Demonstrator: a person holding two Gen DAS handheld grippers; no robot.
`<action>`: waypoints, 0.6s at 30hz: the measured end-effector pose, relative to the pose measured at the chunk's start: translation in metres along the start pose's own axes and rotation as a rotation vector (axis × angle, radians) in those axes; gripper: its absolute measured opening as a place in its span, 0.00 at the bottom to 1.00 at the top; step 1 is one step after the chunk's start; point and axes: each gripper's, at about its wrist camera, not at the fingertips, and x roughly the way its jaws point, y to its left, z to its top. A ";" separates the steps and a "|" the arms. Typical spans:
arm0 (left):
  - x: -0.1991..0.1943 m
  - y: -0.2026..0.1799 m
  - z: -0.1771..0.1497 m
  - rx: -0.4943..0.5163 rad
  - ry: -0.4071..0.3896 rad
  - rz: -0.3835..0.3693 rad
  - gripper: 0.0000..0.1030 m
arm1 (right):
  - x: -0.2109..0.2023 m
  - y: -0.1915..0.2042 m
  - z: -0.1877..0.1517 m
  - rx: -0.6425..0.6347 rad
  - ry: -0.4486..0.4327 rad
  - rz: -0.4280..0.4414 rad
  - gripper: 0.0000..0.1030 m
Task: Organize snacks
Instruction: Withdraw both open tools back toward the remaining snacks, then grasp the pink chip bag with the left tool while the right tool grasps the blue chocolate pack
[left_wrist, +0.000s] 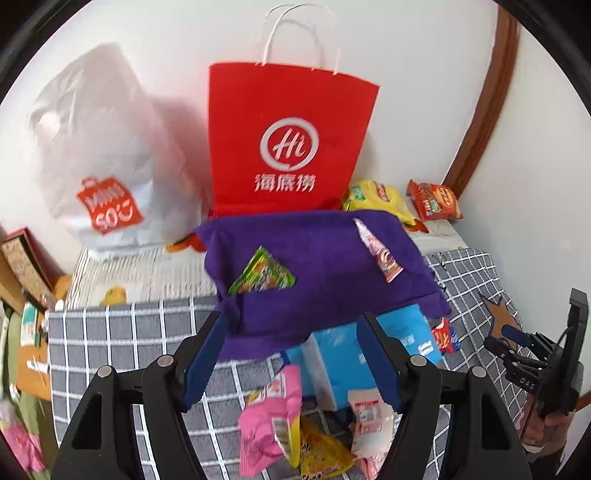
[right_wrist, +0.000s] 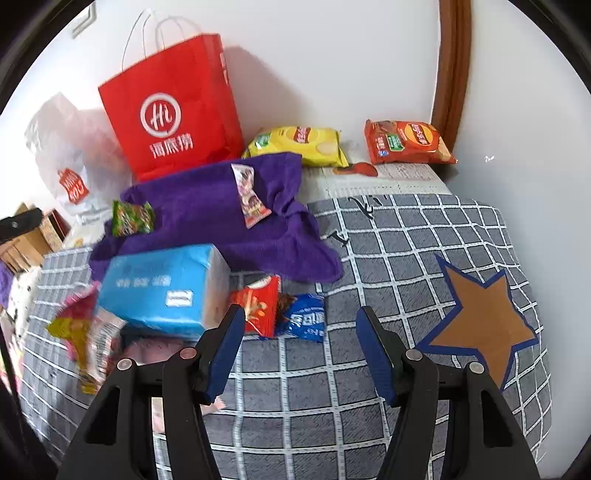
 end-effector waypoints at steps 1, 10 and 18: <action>0.001 0.002 -0.005 -0.007 0.011 0.003 0.69 | 0.004 0.001 -0.001 -0.006 0.006 -0.004 0.61; 0.010 0.022 -0.038 -0.054 0.073 0.059 0.69 | 0.040 0.005 -0.001 -0.060 0.020 -0.039 0.47; 0.019 0.051 -0.055 -0.121 0.119 0.109 0.69 | 0.071 -0.006 0.000 -0.020 0.077 -0.003 0.42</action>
